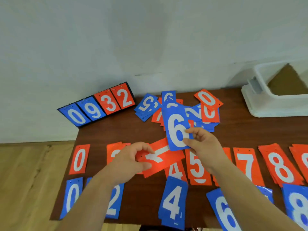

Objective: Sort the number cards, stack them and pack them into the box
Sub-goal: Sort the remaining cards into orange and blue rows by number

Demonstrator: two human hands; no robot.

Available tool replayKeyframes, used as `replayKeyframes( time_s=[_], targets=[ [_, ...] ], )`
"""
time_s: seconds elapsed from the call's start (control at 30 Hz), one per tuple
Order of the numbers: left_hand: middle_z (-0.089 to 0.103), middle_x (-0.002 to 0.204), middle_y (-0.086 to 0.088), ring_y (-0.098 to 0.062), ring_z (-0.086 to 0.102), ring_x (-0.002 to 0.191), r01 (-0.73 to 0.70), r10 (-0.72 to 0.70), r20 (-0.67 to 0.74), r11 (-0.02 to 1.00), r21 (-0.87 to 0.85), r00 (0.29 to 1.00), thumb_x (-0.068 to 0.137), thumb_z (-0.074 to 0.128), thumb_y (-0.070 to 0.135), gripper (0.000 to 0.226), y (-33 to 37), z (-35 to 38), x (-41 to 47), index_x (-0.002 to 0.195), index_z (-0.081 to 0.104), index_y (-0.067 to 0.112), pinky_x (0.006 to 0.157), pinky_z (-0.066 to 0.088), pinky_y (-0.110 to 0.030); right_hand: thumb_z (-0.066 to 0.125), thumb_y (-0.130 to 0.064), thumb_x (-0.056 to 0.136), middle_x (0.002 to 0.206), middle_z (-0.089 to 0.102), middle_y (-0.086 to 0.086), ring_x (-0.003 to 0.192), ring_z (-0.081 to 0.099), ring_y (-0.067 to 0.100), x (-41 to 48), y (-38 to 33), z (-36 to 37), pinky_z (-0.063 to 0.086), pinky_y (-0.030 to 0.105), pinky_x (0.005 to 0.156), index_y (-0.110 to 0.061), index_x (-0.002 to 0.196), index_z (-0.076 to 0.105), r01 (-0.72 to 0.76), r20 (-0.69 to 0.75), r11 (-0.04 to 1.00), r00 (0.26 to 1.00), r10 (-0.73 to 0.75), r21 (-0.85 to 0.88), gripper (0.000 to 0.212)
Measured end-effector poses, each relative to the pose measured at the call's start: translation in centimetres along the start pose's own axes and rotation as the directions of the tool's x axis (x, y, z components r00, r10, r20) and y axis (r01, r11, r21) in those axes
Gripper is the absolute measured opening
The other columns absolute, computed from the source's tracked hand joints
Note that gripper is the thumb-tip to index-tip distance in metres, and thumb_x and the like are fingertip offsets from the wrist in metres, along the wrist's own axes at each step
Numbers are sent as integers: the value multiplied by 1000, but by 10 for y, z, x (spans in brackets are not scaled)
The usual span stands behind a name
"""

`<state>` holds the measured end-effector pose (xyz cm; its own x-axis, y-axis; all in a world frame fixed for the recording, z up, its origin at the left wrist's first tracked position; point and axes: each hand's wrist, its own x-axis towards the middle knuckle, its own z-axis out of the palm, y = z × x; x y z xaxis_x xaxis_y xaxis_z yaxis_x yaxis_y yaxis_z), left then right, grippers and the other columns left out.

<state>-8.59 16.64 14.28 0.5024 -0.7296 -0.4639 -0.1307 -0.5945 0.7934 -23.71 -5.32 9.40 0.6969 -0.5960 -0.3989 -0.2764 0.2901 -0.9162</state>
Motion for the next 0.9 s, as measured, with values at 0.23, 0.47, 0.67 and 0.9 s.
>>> replayKeyframes(
  time_s=[0.23,0.47,0.67,0.9],
  targets=[
    [70,111,4,-21,69,100,-86,87,95,996,-8,992,80,82,11,33,10,-26,-59,100,71,35,87,60,-46,78,-8,86,92,62,13,74,58,32,-54,4,44,48,41,67,-34,97,76,-69,151,997,987,61,46,27],
    [73,110,1,-14,75,89,-123,-109,-480,896,-427,870,86,79,9,26,-18,-32,-78,99,71,30,74,64,-38,76,-8,89,101,68,5,77,70,20,-90,2,99,60,31,62,-27,105,73,-26,-92,1000,995,26,5,25],
    [71,108,1,-14,73,93,-173,-174,-476,783,-598,862,91,72,8,28,-77,-28,-112,106,70,32,78,61,-29,73,-9,91,101,63,5,83,70,19,-114,21,187,63,33,66,-24,100,68,28,-261,1000,965,-30,-13,18],
    [67,105,9,-7,67,75,-78,-124,-631,956,-282,766,97,63,11,29,-142,-102,-113,107,66,39,59,56,-18,71,-18,93,111,67,-15,76,69,12,-116,41,233,64,38,65,-37,101,65,40,-232,932,964,-131,-359,22]
  ],
)
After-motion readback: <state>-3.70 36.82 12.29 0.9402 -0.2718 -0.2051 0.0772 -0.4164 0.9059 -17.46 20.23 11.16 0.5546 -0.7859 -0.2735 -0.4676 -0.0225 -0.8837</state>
